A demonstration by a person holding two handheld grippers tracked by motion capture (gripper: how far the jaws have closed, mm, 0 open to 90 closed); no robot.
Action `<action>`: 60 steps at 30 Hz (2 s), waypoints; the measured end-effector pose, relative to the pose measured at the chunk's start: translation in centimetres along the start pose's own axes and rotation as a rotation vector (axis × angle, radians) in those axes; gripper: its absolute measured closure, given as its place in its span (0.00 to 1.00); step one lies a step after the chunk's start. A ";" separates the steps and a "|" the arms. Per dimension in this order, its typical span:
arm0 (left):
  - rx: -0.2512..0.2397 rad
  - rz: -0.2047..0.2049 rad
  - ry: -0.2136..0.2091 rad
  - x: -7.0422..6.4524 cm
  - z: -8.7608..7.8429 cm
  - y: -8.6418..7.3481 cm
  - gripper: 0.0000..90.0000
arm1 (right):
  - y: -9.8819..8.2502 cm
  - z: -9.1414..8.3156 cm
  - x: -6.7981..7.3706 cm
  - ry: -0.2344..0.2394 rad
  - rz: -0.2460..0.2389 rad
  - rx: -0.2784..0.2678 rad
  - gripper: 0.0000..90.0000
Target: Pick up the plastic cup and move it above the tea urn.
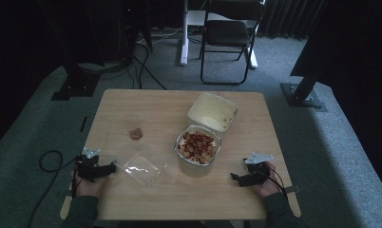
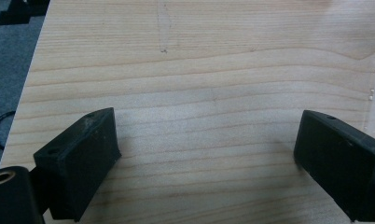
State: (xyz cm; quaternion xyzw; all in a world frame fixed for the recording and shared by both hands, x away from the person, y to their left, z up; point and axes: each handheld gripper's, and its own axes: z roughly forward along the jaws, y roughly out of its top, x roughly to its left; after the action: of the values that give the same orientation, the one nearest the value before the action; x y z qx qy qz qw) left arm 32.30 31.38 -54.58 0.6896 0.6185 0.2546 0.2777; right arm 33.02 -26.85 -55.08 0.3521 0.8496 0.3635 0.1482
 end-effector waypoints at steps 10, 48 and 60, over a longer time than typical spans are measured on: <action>-0.005 -0.015 -0.002 0.2 -1.0 -0.2 0.35 | 0.1 0.1 0.1 -0.005 0.005 -0.001 0.12; -0.062 0.150 -0.266 -4.4 -3.1 6.3 0.68 | 0.0 0.0 0.3 -0.023 0.021 -0.001 0.12; -0.018 0.160 -0.230 -4.5 -2.3 6.7 0.93 | -0.1 -0.1 0.4 -0.029 0.029 -0.001 0.12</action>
State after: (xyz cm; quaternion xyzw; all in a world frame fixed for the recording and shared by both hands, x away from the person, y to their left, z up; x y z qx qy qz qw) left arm 34.99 26.55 -48.28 0.7588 0.5234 0.2005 0.3318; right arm 32.67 -26.69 -55.09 0.3694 0.8421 0.3608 0.1555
